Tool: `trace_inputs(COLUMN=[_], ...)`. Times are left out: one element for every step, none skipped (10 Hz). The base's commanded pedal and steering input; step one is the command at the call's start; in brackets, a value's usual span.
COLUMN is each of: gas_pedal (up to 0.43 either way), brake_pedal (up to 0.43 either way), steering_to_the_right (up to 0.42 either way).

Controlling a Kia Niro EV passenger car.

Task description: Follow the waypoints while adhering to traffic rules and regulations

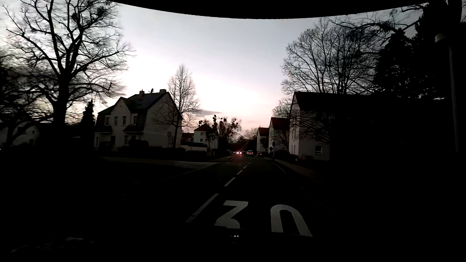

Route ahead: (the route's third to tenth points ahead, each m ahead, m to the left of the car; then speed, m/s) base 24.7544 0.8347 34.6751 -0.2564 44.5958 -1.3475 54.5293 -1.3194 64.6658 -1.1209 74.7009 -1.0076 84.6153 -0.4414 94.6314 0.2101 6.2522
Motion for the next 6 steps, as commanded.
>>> trace_inputs(gas_pedal=[0.118, 0.130, 0.130, 0.130, 0.130, 0.130], brake_pedal=[0.000, 0.000, 0.000, 0.000, 0.000, 0.000], steering_to_the_right=[0.049, 0.049, 0.050, 0.049, 0.049, 0.049])
